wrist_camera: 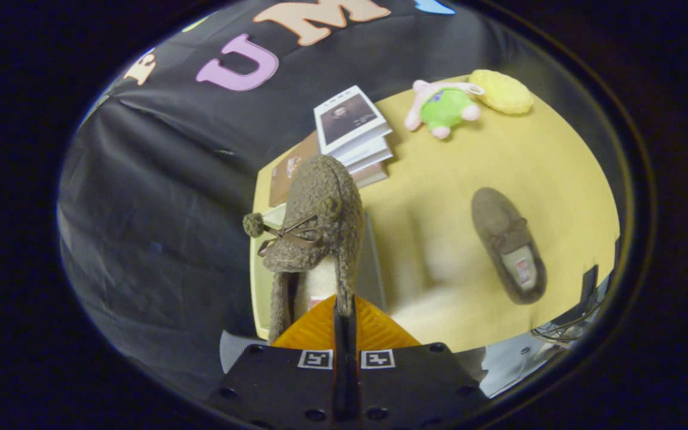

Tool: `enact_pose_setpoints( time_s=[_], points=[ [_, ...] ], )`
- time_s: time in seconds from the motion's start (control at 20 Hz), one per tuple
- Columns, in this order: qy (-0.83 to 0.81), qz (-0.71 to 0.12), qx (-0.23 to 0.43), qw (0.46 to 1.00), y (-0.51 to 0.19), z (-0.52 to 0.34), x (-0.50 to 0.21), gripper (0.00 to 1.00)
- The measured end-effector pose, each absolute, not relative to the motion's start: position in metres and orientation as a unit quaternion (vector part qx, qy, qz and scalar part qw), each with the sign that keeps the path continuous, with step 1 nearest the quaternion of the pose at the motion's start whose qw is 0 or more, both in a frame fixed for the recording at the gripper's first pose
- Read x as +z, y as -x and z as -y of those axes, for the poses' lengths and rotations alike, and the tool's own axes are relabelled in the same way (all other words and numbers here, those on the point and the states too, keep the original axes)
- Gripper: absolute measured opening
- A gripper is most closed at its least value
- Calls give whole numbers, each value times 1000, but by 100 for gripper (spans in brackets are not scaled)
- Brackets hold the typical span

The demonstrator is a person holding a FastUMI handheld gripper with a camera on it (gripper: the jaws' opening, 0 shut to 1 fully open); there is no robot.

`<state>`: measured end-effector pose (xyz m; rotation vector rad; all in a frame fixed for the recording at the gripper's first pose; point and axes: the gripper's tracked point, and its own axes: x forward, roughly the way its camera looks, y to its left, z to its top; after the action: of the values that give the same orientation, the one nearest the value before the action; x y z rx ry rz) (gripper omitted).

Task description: Open the storage box then place both shoes into the box .Put the left shoe in first, then the right shoe, with the right side of both shoes facing outward in a uniform manner.

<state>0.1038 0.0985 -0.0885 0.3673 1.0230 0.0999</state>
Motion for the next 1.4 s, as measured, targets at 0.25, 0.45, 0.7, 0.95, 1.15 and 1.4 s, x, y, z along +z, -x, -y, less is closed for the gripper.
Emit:
enact_pose_setpoints(
  time_s=[0.25, 0.45, 0.7, 0.95, 1.15, 1.4],
  points=[
    [-172, -516, 68, 837, -117, -163, -124, 3],
    [-155, -547, 41, 821, -131, -193, -175, 3],
    [-103, -579, 11, 809, -142, -207, -234, 3],
    [-73, -602, -8, 795, -140, -215, -276, 3],
    [-32, -603, -23, 797, -144, -207, -293, 3],
    [-15, -595, 3, 803, -146, -214, -297, 5]
  ],
)
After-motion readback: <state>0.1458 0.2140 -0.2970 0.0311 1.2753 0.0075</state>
